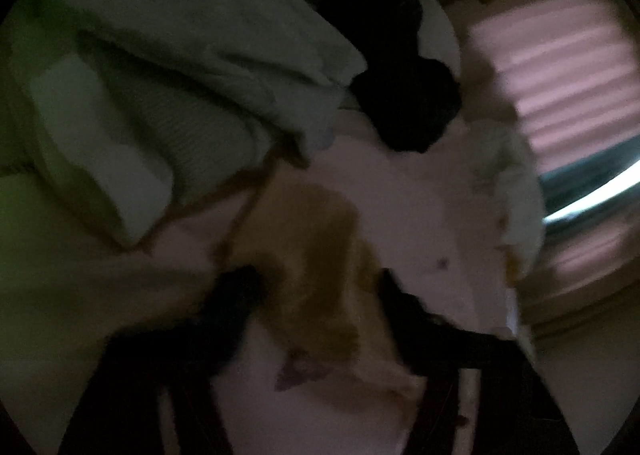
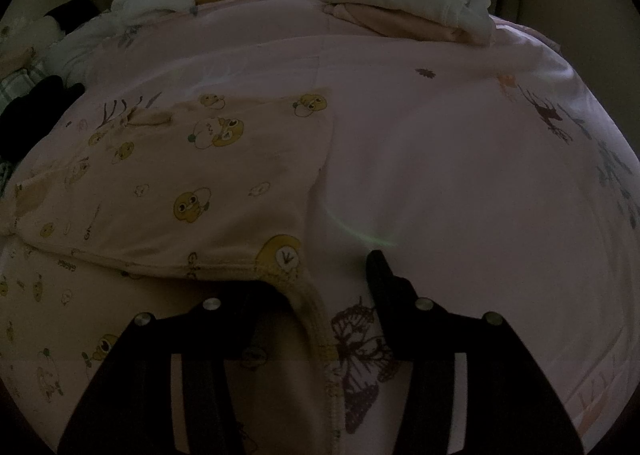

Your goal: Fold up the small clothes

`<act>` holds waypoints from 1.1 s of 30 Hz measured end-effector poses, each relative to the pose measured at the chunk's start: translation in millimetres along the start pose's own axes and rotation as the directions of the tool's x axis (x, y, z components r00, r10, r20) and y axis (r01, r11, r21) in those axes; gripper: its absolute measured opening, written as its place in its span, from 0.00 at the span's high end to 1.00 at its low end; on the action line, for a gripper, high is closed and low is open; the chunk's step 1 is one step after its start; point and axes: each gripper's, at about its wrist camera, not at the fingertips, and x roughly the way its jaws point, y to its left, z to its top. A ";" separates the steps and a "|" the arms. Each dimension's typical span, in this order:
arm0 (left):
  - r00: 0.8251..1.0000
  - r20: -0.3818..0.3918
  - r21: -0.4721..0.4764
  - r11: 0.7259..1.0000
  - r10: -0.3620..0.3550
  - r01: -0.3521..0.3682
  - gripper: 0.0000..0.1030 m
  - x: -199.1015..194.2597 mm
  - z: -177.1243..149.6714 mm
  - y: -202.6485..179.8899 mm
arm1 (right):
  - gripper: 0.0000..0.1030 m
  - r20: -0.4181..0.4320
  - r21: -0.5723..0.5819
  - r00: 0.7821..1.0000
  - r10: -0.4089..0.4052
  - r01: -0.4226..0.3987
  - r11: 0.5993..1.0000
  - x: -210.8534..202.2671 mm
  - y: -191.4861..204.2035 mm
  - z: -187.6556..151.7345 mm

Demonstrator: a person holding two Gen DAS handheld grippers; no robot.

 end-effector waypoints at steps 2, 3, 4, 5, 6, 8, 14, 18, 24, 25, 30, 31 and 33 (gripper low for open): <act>0.997 0.020 0.023 0.997 0.075 -0.075 0.82 2.8 -0.5 -2.3 | 0.50 0.001 0.002 1.000 0.002 -0.002 1.000 -0.1 -0.1 0.0; 0.994 0.024 0.031 0.994 0.102 -0.103 0.82 4.4 -0.3 -4.0 | 0.50 0.001 0.001 1.000 0.003 -0.003 1.000 -0.2 -0.4 -0.2; 0.994 0.026 0.047 0.993 0.109 -0.110 0.83 6.8 0.0 -8.5 | 0.50 0.001 0.003 1.000 0.005 -0.005 1.000 -0.1 -0.5 -0.1; 0.991 0.026 0.076 0.988 0.130 -0.132 0.83 9.0 1.0 -15.6 | 0.50 0.001 0.004 1.000 0.006 -0.006 1.000 0.1 -0.6 -0.1; 0.989 0.028 0.093 0.985 0.142 -0.144 0.83 9.0 2.8 -16.3 | 0.50 0.001 0.004 1.000 0.007 -0.007 1.000 0.1 -0.6 0.1; 0.984 0.045 0.146 0.974 0.169 -0.174 0.87 8.1 1.9 -27.6 | 0.49 0.001 0.005 1.000 0.009 -0.009 1.000 0.2 -0.5 0.2; 0.989 0.121 0.271 0.956 0.081 -0.111 0.89 -11.4 -13.6 -76.4 | 0.48 0.001 0.005 1.000 0.014 -0.014 1.000 0.8 -0.2 0.5; 0.993 0.118 0.364 0.930 0.003 -0.046 0.95 -18.2 -33.2 -117.8 | 0.48 0.001 0.007 1.000 0.023 -0.023 1.000 1.3 -2.8 0.9; 0.990 0.105 0.463 0.886 -0.089 0.030 0.96 -31.9 -62.8 -166.8 | 0.49 0.000 0.004 1.000 0.019 -0.019 1.000 1.5 -1.6 0.6; 0.991 0.099 0.482 0.875 -0.093 0.034 0.96 -32.0 -66.6 -171.8 | 0.49 0.000 0.006 1.000 0.020 -0.020 1.000 1.3 -1.6 0.4; 0.991 0.077 0.438 0.897 -0.110 0.066 0.99 -30.1 -64.8 -168.7 | 0.49 0.003 0.012 1.000 0.026 -0.026 1.000 1.4 -1.6 -0.1; 0.992 0.074 0.443 0.894 -0.102 0.059 0.99 -29.4 -66.2 -169.4 | 0.49 0.002 0.013 1.000 0.028 -0.028 1.000 1.5 -1.5 -0.1; 0.992 0.081 0.486 0.873 -0.092 0.042 0.99 -32.6 -73.6 -176.8 | 0.49 0.002 0.014 1.000 0.030 -0.031 0.999 1.8 -2.2 0.2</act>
